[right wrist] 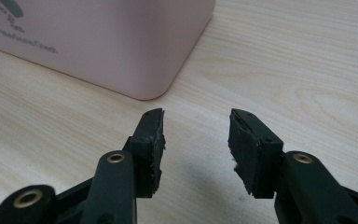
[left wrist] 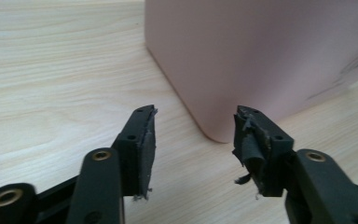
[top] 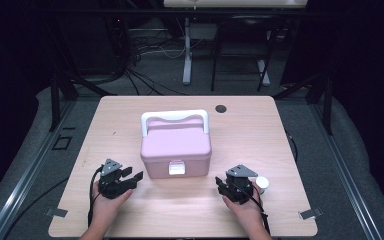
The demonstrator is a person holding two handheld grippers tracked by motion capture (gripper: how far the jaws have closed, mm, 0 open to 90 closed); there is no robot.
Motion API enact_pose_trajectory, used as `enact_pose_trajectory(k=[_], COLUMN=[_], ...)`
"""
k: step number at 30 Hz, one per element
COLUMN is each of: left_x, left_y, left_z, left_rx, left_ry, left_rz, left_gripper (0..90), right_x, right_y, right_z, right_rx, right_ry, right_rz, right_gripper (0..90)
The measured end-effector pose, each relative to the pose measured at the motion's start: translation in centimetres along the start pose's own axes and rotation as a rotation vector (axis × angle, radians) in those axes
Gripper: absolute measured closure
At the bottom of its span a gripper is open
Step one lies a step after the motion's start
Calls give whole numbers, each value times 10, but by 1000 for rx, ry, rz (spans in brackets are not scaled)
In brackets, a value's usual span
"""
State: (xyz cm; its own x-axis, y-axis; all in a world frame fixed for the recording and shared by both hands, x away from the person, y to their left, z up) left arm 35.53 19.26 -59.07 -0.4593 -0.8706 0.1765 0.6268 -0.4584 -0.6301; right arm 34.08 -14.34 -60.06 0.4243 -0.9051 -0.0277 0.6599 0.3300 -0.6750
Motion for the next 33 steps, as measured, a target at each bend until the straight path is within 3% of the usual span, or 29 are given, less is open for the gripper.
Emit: enact_pose_trajectory(k=[5, 11, 15, 19, 24, 33], left_x=[3, 1, -4, -7, -8, -10], left_y=[2, 3, 6, 5, 9, 16], left_z=[4, 7, 11, 18, 23, 29], left_rx=[7, -3, -1, 13, 21, 28], left_ry=[0, 4, -29, -31, -39, -61], left_rz=[-15, 3, -7, 1, 3, -4], left_gripper=[529, 551, 564, 581, 591, 619], right_x=[2, 5, 6, 3, -2, 2], right_y=[3, 4, 7, 8, 14, 26], right_z=[4, 8, 12, 23, 33, 41], right_rx=[12, 7, 0, 37, 34, 33], right_ry=[13, 9, 19, -15, -30, 4], right_rz=[-7, -13, 1, -15, -25, -39], right_gripper=[574, 589, 606, 636, 652, 667])
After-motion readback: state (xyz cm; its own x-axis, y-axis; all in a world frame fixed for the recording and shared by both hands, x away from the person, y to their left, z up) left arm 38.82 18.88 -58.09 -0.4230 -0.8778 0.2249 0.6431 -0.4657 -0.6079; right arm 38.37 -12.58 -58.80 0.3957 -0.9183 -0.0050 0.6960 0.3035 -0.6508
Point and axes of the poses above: each handheld gripper's, and its own axes: y roughly forward along the jaws, z roughly out of its top, x roughly to its right, the point moved 6 cm from there along y, roughly forward along the jaws, and after that the axes turned 5 degrees about -x, right-handed, at the moved point
